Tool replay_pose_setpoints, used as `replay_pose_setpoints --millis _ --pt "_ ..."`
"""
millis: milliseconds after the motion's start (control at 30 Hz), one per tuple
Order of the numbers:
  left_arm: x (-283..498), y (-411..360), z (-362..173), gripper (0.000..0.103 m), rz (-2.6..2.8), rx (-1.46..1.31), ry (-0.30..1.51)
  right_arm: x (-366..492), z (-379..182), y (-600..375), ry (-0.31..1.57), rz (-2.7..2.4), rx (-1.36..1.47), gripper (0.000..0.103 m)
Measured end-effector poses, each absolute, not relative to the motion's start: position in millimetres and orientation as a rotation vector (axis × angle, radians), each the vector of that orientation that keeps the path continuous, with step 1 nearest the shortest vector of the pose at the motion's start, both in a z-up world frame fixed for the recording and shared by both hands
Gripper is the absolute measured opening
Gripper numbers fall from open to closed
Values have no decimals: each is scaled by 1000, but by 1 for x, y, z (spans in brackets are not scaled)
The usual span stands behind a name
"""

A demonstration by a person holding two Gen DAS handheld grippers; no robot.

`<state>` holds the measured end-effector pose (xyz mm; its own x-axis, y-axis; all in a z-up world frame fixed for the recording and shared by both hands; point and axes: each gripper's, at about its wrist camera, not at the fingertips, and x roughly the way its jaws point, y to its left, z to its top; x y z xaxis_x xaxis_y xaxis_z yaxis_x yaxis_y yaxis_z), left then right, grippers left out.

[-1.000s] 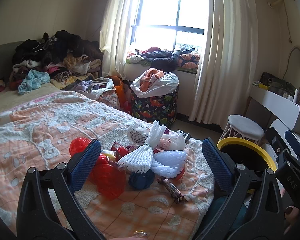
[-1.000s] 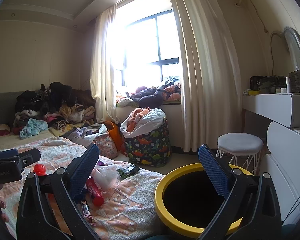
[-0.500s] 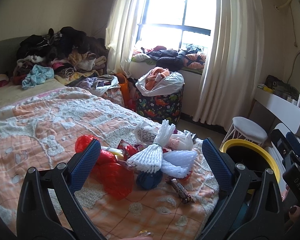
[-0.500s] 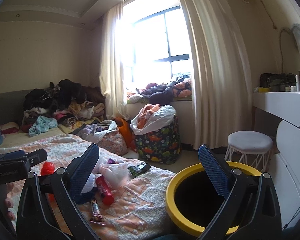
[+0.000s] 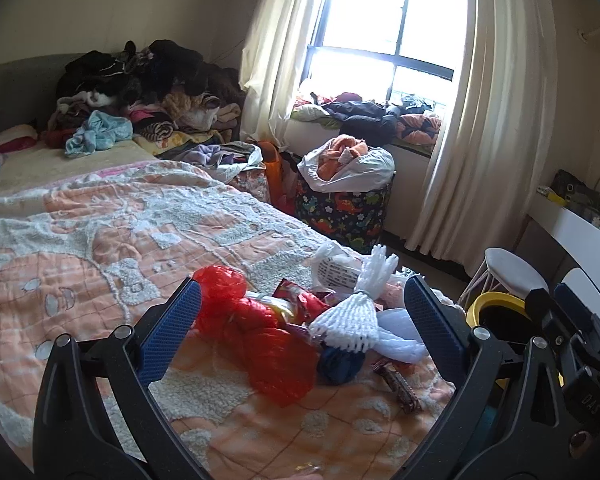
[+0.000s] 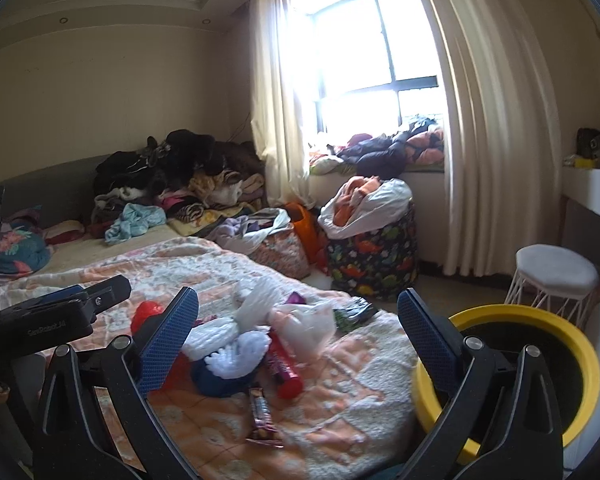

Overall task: Collect trash
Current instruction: 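Grasp the white foam mesh bundle with left tool while right tool grasps another mesh piece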

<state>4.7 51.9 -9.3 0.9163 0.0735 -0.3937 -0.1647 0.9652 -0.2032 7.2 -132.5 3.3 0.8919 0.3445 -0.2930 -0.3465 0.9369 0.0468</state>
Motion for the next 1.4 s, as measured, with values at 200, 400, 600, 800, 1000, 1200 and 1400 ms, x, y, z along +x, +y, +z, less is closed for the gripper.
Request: replay_pose_setpoints --millis 200,400,600,800,1000,1200,1400 --pt "12 76 -16 93 114 -273 420 25 0 -116 371 431 -5 97" --pt "31 88 -18 93 56 -296 450 45 -9 -107 443 442 -18 97" --pt "56 79 -23 93 -41 -274 510 65 -21 -109 538 479 9 95" --pt "67 64 -36 80 -118 -248 577 81 -37 -112 657 550 68 67" --pt "73 53 -48 65 -171 -230 634 83 -50 -108 724 615 90 53" --pt "81 43 -54 59 -199 -202 679 85 -55 -109 752 642 114 34" --pt "89 37 -57 41 -214 -192 716 85 -56 -113 759 656 135 25"
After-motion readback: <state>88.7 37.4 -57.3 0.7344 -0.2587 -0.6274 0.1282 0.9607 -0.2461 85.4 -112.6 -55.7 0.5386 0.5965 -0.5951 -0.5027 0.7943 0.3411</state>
